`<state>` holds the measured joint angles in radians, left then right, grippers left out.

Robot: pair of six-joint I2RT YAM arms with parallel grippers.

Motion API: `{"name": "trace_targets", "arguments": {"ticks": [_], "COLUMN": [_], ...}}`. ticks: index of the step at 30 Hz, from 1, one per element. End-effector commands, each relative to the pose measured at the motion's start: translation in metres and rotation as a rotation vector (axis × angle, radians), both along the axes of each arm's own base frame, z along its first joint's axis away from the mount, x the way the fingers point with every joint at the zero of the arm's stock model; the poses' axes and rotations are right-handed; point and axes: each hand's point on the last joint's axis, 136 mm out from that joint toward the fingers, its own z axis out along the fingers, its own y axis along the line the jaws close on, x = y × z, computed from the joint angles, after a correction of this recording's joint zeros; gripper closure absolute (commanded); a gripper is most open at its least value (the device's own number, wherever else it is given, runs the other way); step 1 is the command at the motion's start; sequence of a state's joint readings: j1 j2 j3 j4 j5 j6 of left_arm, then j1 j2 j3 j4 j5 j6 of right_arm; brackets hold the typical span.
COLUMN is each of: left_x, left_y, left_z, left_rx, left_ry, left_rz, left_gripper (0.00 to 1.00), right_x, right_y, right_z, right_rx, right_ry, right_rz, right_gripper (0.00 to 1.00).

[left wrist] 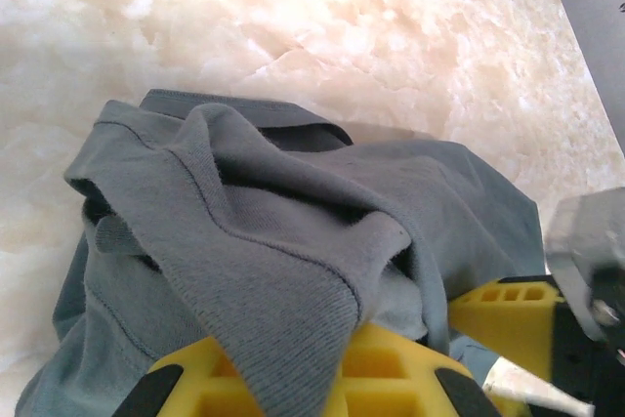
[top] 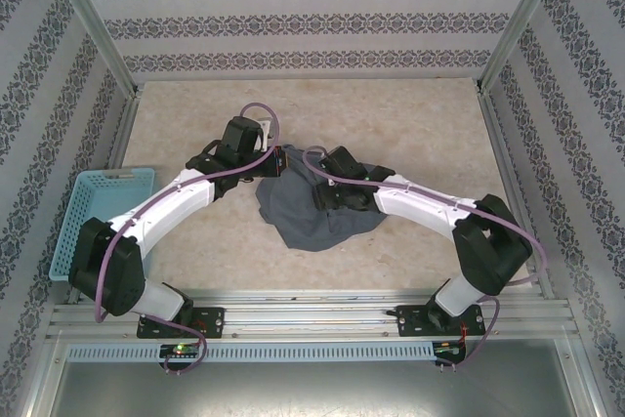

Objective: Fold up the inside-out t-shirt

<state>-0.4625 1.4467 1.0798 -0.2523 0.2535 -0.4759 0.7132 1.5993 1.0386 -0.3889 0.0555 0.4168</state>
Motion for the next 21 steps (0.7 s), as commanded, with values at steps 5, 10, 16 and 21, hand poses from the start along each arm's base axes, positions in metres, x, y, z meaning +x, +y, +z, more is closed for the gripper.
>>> {"name": "trace_targets", "arguments": {"ticks": [5, 10, 16, 21], "left_x": [-0.002, -0.012, -0.015, -0.001], "left_y": [0.021, 0.047, 0.052, 0.042], "left_z": [0.038, 0.047, 0.041, 0.011], "left_rx": [0.008, 0.025, -0.045, -0.035], "left_ry": [-0.076, -0.099, -0.086, 0.009], "left_rz": [0.052, 0.097, 0.099, 0.087], "left_gripper": [1.00, 1.00, 1.00, 1.00], "right_x": [0.029, 0.002, -0.016, 0.039], "right_y": [-0.050, -0.051, -0.030, -0.046], "right_z": [0.039, 0.087, 0.083, 0.041], "right_rx": [-0.045, 0.172, 0.388, 0.299], "right_ry": [-0.146, -0.178, -0.079, -0.029], "right_rz": [-0.138, -0.022, 0.058, -0.086], "right_gripper": [0.96, 1.00, 1.00, 1.00]}}
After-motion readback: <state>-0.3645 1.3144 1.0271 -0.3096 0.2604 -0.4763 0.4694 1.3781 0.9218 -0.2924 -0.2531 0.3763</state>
